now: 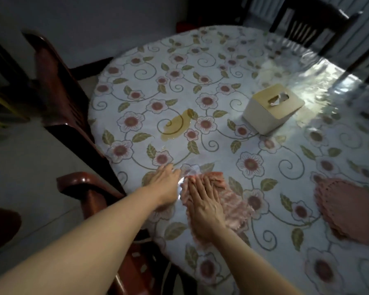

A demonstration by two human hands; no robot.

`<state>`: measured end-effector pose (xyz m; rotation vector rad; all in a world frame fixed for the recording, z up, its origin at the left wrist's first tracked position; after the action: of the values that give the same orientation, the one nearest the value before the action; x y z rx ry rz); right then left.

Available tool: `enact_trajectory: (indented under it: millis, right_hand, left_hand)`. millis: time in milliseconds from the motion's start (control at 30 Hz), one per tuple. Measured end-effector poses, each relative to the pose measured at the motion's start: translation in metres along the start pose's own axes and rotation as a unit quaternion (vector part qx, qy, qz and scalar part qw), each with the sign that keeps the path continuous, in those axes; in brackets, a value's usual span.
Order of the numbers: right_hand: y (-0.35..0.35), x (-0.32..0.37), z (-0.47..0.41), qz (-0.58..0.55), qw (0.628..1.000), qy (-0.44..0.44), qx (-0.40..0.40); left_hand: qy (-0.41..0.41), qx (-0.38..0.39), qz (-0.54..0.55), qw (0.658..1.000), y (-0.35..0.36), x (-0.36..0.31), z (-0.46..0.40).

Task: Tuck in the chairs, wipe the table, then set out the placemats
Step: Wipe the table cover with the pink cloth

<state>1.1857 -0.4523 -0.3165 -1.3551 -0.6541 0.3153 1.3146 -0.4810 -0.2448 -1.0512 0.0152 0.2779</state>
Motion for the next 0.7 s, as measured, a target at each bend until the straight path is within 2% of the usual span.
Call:
enact_trajectory:
  millis: [133, 300, 467, 567, 633, 700]
  right_hand:
    - [0.010, 0.025, -0.003, 0.005, 1.000, -0.003, 0.016]
    - [0.011, 0.006, -0.009, -0.024, 1.000, -0.018, 0.000]
    - [-0.001, -0.034, -0.052, -0.036, 0.994, 0.084, -0.058]
    - [-0.011, -0.049, -0.090, -0.063, 0.989, 0.097, -0.095]
    - [-0.015, -0.056, -0.111, -0.117, 0.977, 0.102, -0.148]
    - [-0.021, -0.067, -0.123, -0.184, 0.950, 0.131, -0.216]
  left_hand:
    - [0.009, 0.031, -0.036, 0.999, 0.001, 0.018, -0.008]
    - [0.031, 0.054, -0.089, 0.994, -0.003, 0.016, -0.024]
    - [0.075, 0.061, -0.112, 0.989, -0.019, 0.015, -0.050]
    - [0.098, 0.071, -0.091, 0.988, -0.034, 0.019, -0.072]
    - [0.106, 0.052, -0.073, 0.990, -0.050, 0.024, -0.091]
    - [0.108, 0.016, -0.069, 0.992, -0.066, 0.030, -0.107]
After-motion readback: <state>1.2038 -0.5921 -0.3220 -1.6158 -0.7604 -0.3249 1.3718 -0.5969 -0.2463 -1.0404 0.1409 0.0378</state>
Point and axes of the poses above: each hand's wrist, its own z-axis away from the middle knuckle, its own y-axis out of the palm, x = y × z, the point moved 5 cm from there along -z, towards the middle knuckle, and after that the axes turned 14 degrees about -y, right-handed, at the moved point
